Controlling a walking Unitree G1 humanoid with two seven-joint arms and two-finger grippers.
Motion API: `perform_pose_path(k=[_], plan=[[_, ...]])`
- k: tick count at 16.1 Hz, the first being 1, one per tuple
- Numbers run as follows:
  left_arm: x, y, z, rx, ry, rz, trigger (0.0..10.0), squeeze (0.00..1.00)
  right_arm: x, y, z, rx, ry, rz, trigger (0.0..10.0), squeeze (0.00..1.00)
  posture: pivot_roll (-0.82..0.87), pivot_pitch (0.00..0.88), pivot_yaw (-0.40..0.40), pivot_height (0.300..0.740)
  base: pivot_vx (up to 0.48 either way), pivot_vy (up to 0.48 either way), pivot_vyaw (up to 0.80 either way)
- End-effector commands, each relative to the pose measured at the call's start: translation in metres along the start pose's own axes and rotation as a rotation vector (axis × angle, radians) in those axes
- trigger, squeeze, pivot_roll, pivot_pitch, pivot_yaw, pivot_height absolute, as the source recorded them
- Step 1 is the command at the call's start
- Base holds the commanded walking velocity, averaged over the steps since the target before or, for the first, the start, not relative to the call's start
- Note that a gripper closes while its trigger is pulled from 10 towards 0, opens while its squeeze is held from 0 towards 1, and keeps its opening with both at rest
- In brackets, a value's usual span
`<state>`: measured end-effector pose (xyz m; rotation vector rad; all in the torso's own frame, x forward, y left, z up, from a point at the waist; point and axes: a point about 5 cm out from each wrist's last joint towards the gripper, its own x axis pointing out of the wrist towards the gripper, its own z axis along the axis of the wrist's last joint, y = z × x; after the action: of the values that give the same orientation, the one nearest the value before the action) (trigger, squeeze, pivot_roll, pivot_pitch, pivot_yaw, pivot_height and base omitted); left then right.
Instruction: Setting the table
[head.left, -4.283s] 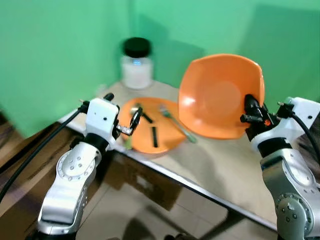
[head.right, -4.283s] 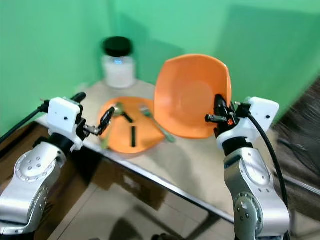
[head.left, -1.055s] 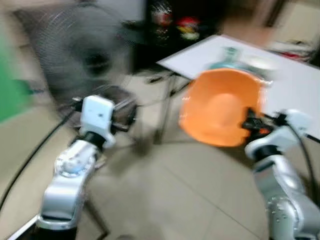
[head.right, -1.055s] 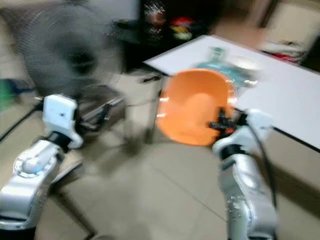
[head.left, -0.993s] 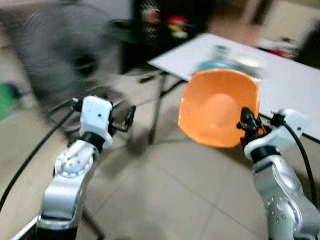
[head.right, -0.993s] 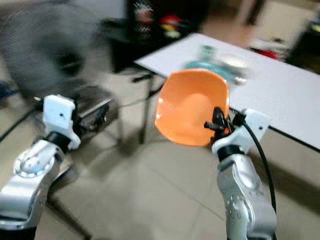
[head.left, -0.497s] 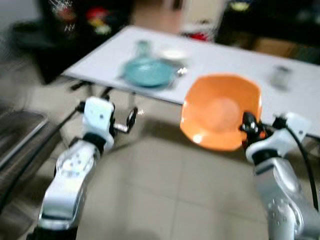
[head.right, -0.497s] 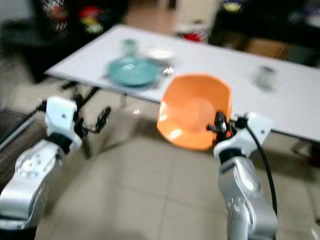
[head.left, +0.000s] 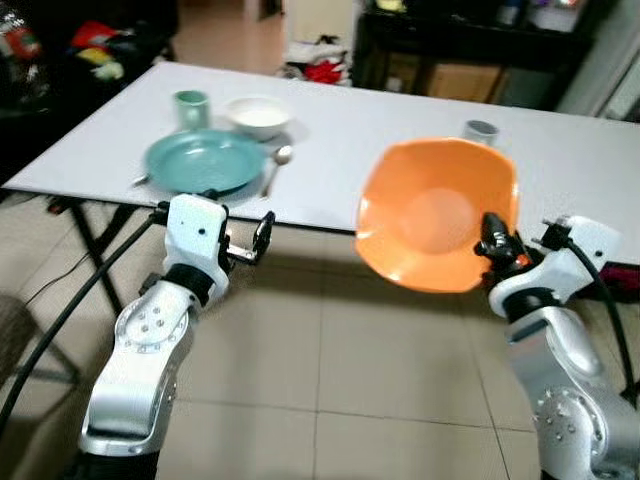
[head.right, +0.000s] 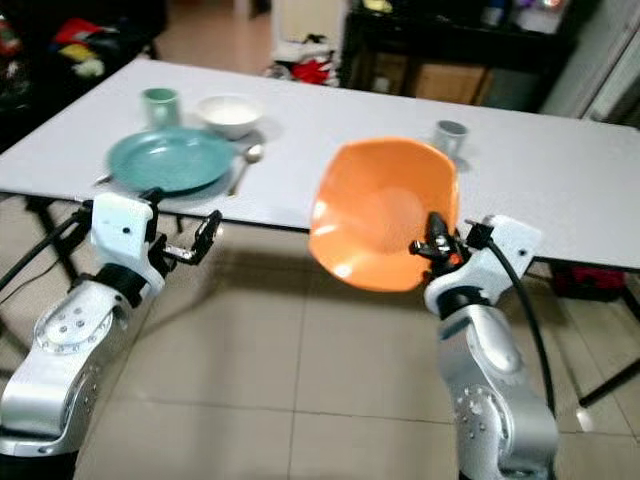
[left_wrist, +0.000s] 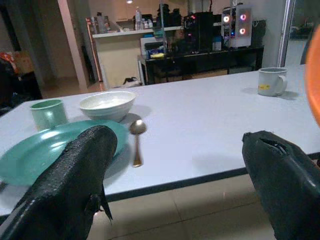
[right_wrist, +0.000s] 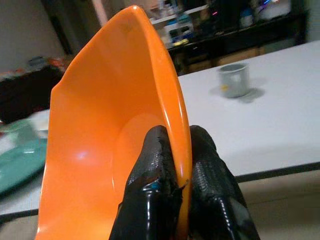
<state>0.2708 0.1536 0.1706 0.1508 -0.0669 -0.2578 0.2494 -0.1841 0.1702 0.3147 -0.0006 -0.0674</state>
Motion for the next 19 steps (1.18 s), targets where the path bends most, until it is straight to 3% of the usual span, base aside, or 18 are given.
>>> perform_pose_path(k=[1, 7, 11, 16, 19], plan=[[0.001, -0.001, -0.002, -0.015, 0.003, 0.001, 10.0, 0.0, 0.002, -0.002, 0.004, -0.017, -0.019, -0.003, 10.0, 0.0, -0.01, 0.0, -0.073, 0.74, 0.296, 0.0, 0.0], [-0.009, 0.012, -0.012, 0.059, 0.043, 0.024, 10.0, 0.0, 0.006, -0.004, -0.006, -0.022, 0.022, 0.022, 10.0, 0.0, 0.01, 0.0, -0.093, 0.74, 0.296, 0.0, 0.0], [-0.005, 0.01, -0.007, 0.066, 0.022, 0.004, 10.0, 0.0, 0.005, -0.005, -0.008, -0.021, 0.022, 0.015, 10.0, 0.0, 0.0, 0.0, -0.079, 0.74, 0.315, 0.0, 0.0], [-0.001, 0.005, -0.005, 0.065, 0.011, -0.026, 10.0, 0.0, 0.005, -0.004, -0.007, -0.005, 0.013, 0.017, 10.0, 0.0, 0.0, 0.0, -0.066, 0.74, 0.33, 0.0, -0.66], [-0.002, 0.005, -0.006, 0.052, 0.013, -0.023, 10.0, 0.0, 0.006, -0.004, -0.007, -0.003, 0.01, 0.021, 10.0, 0.0, 0.0, 0.0, -0.067, 0.74, 0.329, 0.0, 0.0]])
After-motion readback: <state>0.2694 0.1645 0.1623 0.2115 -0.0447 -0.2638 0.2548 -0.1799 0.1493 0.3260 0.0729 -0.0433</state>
